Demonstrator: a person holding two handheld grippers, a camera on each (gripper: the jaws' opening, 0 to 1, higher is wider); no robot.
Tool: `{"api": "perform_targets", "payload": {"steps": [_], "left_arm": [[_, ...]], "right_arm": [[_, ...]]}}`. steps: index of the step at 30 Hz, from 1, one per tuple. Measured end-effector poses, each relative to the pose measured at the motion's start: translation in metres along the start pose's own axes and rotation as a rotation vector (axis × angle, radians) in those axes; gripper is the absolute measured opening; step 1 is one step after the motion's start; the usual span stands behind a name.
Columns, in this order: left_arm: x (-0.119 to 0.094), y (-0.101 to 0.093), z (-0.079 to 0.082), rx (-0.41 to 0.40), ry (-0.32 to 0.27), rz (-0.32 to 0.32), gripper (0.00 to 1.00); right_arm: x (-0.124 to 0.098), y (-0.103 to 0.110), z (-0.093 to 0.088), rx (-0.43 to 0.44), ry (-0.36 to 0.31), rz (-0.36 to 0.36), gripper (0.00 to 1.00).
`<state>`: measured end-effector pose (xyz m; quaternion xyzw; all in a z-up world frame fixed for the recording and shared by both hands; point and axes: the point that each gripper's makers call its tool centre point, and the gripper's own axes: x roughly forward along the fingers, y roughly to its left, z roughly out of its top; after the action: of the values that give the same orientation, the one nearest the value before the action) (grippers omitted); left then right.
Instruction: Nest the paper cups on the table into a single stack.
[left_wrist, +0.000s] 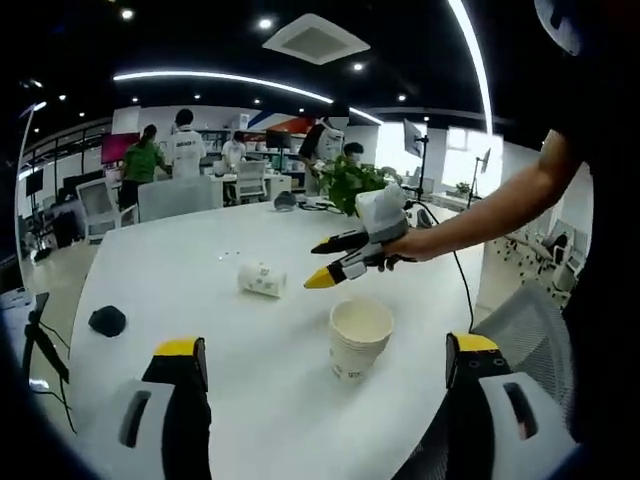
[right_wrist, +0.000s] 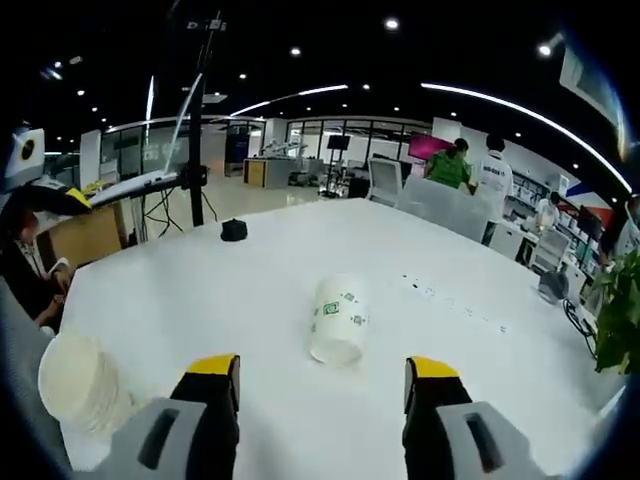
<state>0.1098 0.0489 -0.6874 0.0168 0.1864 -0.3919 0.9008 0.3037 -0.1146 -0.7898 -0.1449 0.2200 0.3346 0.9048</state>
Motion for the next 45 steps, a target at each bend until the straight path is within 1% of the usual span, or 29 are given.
{"api": "perform_targets", "payload": {"steps": [3,5,8,9,11,12,14,15,16,19,21,24,28,33,37,39,43,45], "left_arm": [[-0.001,0.001,-0.003,0.005,0.014,0.004,0.99],[-0.001,0.001,-0.004,0.001,0.014,0.008,0.99],[-0.003,0.004,-0.006,-0.013,0.011,0.018,0.99],[-0.003,0.005,-0.008,-0.014,0.014,0.021,0.99],[-0.004,0.007,-0.010,-0.017,0.016,0.028,0.99],[-0.005,0.008,-0.011,-0.021,0.017,0.033,0.99],[-0.006,0.010,-0.012,-0.030,0.015,0.043,0.99],[-0.006,0.011,-0.013,-0.032,0.016,0.045,0.99],[-0.005,0.011,-0.014,-0.033,0.019,0.047,0.99],[-0.005,0.013,-0.017,-0.020,0.038,0.052,0.99],[-0.006,0.014,-0.017,-0.018,0.041,0.056,0.99],[-0.006,0.015,-0.017,-0.032,0.036,0.062,0.98],[-0.006,0.015,-0.018,-0.031,0.042,0.066,0.97],[-0.007,0.013,-0.015,-0.033,0.034,0.070,0.97],[-0.009,0.015,-0.016,-0.040,0.034,0.075,0.97],[-0.009,0.015,-0.017,-0.042,0.038,0.078,0.96],[-0.009,0.016,-0.017,-0.045,0.038,0.085,0.95],[-0.010,0.018,-0.017,-0.053,0.035,0.091,0.93]], "right_arm": [[0.001,0.001,0.001,-0.003,0.006,-0.005,0.66],[0.010,-0.002,-0.002,0.001,0.010,-0.008,0.67],[0.014,-0.004,-0.002,0.004,0.011,-0.012,0.66],[0.020,-0.007,-0.005,0.006,0.014,-0.015,0.66],[0.022,-0.010,-0.004,0.005,0.015,-0.026,0.67],[0.024,-0.014,-0.004,0.011,0.017,-0.038,0.67],[0.022,-0.018,-0.001,0.065,0.009,-0.053,0.67],[0.026,-0.025,-0.001,0.070,0.007,-0.057,0.66],[0.027,-0.028,-0.002,0.065,0.010,-0.060,0.66],[0.028,-0.030,-0.004,0.084,0.014,-0.058,0.63],[0.032,-0.030,-0.003,0.093,0.012,-0.049,0.62],[0.038,-0.021,0.004,0.082,-0.003,-0.021,0.62],[0.050,-0.017,0.008,0.079,-0.004,-0.008,0.61],[0.059,-0.017,0.007,0.086,0.010,-0.005,0.58],[0.066,-0.019,0.006,0.090,0.017,-0.004,0.56],[0.073,-0.021,0.005,0.101,0.029,-0.003,0.55],[0.077,-0.019,0.003,0.123,0.044,0.003,0.54],[0.079,-0.018,-0.001,0.123,0.060,0.008,0.51]]}}
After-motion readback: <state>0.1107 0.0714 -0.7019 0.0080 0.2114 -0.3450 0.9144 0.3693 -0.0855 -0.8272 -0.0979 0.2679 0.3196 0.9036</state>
